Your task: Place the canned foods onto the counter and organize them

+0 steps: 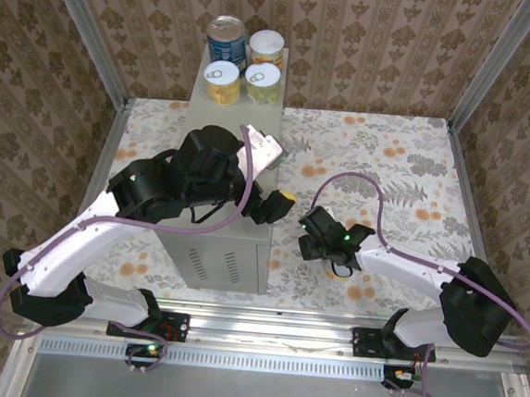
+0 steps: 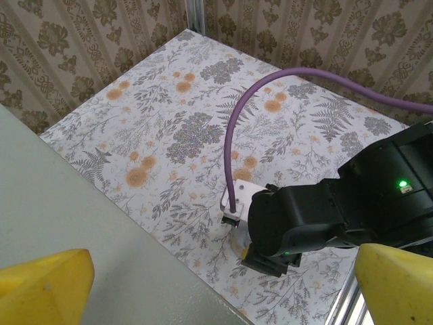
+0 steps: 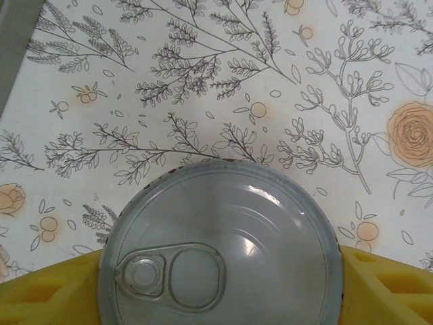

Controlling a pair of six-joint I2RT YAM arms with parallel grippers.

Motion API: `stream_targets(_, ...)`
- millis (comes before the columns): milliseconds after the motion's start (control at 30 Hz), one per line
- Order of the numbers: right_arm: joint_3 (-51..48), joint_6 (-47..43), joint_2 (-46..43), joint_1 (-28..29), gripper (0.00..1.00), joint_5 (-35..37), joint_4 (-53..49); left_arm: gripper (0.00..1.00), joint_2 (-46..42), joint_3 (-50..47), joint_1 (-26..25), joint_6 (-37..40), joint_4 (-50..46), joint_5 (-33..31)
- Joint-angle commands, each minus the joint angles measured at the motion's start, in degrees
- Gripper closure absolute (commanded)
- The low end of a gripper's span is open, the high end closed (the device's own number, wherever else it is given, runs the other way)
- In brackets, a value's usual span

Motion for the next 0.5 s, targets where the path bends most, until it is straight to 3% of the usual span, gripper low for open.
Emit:
stream_targets(0,2.6,-1.1,-4.5,0.2,0.32,2.0,-1.2,0.0,-1.3,0.3,-0.6,0.0,-1.0,-0.4)
stream_targets(467,13.3,-10.3,-16.2,-1.0,0.33,-2.9,-13.2,0.0,-0.7,4.9,-0.8,2.5,-9.6,-2.6)
